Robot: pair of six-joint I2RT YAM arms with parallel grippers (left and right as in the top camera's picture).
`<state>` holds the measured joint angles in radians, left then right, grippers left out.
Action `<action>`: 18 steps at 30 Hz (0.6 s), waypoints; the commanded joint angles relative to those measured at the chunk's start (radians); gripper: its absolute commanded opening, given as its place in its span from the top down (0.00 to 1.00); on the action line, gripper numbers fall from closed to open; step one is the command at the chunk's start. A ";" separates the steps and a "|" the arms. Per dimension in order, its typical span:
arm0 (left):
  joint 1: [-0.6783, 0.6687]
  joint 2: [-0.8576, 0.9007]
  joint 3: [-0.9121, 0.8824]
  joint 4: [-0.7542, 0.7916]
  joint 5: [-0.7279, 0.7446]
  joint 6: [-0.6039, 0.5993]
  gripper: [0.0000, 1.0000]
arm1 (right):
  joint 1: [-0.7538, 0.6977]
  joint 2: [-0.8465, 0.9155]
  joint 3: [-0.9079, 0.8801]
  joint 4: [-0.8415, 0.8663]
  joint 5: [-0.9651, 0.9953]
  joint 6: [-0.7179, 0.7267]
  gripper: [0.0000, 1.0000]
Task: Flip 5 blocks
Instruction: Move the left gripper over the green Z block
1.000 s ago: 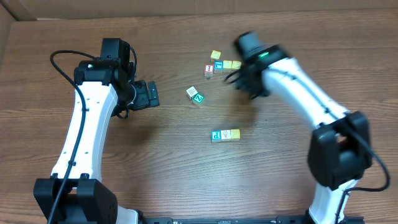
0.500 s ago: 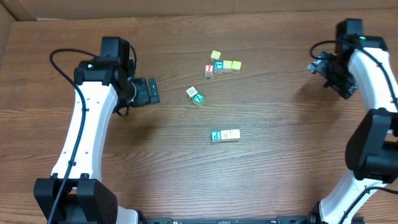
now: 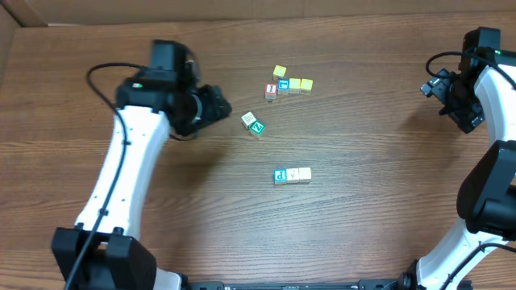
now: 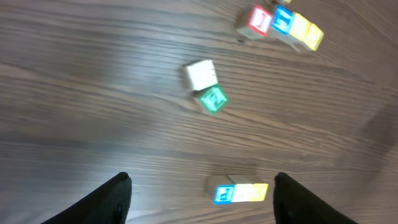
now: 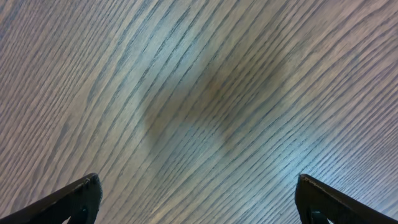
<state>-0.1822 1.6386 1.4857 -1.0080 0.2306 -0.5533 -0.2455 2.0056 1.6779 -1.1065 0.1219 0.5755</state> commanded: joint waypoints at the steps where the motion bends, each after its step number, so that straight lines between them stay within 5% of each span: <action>1: -0.112 0.009 0.029 0.047 -0.112 -0.169 0.38 | 0.000 -0.027 0.017 0.005 0.008 -0.004 0.00; 7: -0.159 0.132 0.298 -0.093 -0.111 -0.164 0.43 | 0.000 -0.027 0.017 0.005 0.008 -0.004 0.00; 13: -0.179 0.418 0.805 -0.440 -0.237 -0.143 0.31 | 0.000 -0.027 0.017 0.005 0.008 -0.004 0.00; 18: -0.197 0.548 0.867 -0.499 -0.246 -0.158 0.32 | 0.000 -0.027 0.017 0.005 0.008 -0.004 0.00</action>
<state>-0.3580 2.0953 2.3299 -1.4803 0.0322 -0.6861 -0.2451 2.0056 1.6779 -1.1030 0.1204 0.5751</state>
